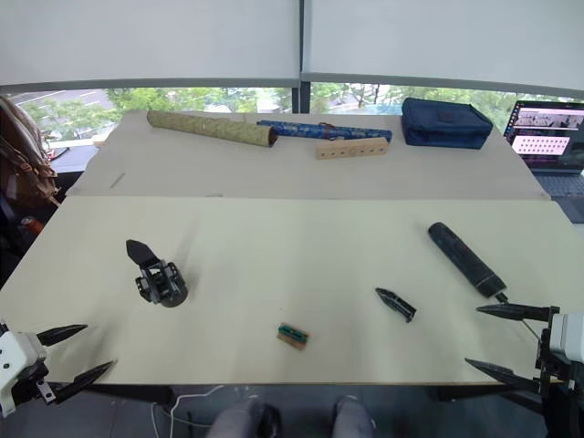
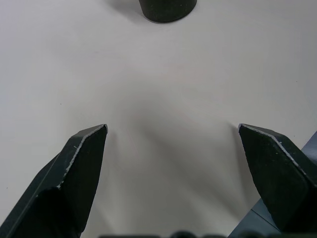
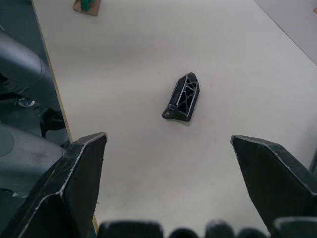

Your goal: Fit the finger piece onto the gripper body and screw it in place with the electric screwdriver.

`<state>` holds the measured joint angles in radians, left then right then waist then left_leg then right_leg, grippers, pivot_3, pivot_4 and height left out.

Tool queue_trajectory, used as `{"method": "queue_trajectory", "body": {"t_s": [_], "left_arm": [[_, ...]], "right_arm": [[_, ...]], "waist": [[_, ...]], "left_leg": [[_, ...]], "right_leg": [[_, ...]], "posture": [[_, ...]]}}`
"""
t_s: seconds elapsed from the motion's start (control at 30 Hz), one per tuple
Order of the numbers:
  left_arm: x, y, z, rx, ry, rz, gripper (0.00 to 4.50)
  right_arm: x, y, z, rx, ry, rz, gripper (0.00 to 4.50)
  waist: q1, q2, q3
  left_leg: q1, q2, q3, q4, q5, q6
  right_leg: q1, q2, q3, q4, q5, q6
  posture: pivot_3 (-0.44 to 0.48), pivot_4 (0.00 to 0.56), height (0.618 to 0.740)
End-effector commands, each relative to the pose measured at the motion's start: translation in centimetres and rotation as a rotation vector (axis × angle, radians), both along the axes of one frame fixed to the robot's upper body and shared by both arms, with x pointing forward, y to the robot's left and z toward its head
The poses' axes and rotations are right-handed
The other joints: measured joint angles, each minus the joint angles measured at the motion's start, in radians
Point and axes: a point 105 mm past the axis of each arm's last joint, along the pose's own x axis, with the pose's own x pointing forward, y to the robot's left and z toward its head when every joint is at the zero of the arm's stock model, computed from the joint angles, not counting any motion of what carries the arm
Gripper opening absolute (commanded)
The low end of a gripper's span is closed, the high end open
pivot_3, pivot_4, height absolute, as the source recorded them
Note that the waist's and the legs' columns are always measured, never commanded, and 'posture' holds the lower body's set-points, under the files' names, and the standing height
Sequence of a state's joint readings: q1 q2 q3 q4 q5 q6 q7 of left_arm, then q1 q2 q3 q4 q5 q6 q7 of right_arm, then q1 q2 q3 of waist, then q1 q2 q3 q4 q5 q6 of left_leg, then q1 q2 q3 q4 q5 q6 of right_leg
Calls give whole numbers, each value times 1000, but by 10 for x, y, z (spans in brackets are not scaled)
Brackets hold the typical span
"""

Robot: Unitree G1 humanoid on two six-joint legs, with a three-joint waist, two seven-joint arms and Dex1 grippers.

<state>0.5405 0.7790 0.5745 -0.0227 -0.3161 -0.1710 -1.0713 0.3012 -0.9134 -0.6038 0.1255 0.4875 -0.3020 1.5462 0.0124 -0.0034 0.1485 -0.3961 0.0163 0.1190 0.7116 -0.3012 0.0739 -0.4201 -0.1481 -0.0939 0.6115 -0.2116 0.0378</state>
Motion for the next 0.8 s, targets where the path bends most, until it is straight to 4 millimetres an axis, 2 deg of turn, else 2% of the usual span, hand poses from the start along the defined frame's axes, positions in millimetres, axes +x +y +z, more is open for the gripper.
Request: {"method": "queue_trajectory", "body": {"t_s": [0.03,0.13,0.3,0.43,0.5,0.63,0.7,0.8], "left_arm": [[4,2,15,-57,-53,40,4500],[7,7,33,-275,-104,157,4500],[-11,19,28,-312,-207,317,4500],[-32,22,10,-341,-167,396,4500],[-38,20,4,-350,-156,415,4500],[-37,8,1,-403,-128,392,4500],[-37,2,0,-440,-103,350,4500],[-35,-5,2,-457,-92,273,4500]], "right_arm": [[5,9,11,54,-22,2,4436],[21,32,28,250,-20,-40,4436],[24,67,45,375,-135,54,4436],[16,97,49,472,-256,211,4436],[18,104,49,524,-288,199,4436],[7,117,32,480,-256,306,4436],[7,118,28,460,-255,332,4436],[22,109,32,438,-299,289,4436]], "waist": [[0,0,0],[-4,0,0],[-3,0,0],[1,-3,0],[1,-3,0],[8,-3,0],[6,-3,0],[-1,-3,0]], "left_leg": [[0,0,0,0,0,0],[0,2,-1,0,0,0],[0,2,-1,-1,1,-2],[-1,2,-1,0,1,-1],[-1,2,-1,1,0,0],[-2,0,-1,2,-4,6],[-2,0,-1,3,-4,6],[-1,1,-1,3,-3,6]], "right_leg": [[0,0,0,0,0,0],[-1,-1,0,1,0,0],[-1,0,1,0,1,-1],[-1,2,-1,-1,1,-1],[0,1,-2,-1,1,-1],[0,0,-1,-1,0,-2],[0,0,-1,0,0,-2],[0,1,-1,1,0,-2]], "posture": [[0,150,740],[0,150,740],[0,150,740],[0,150,740],[0,150,740],[0,150,740],[0,150,740],[0,150,740]]}}
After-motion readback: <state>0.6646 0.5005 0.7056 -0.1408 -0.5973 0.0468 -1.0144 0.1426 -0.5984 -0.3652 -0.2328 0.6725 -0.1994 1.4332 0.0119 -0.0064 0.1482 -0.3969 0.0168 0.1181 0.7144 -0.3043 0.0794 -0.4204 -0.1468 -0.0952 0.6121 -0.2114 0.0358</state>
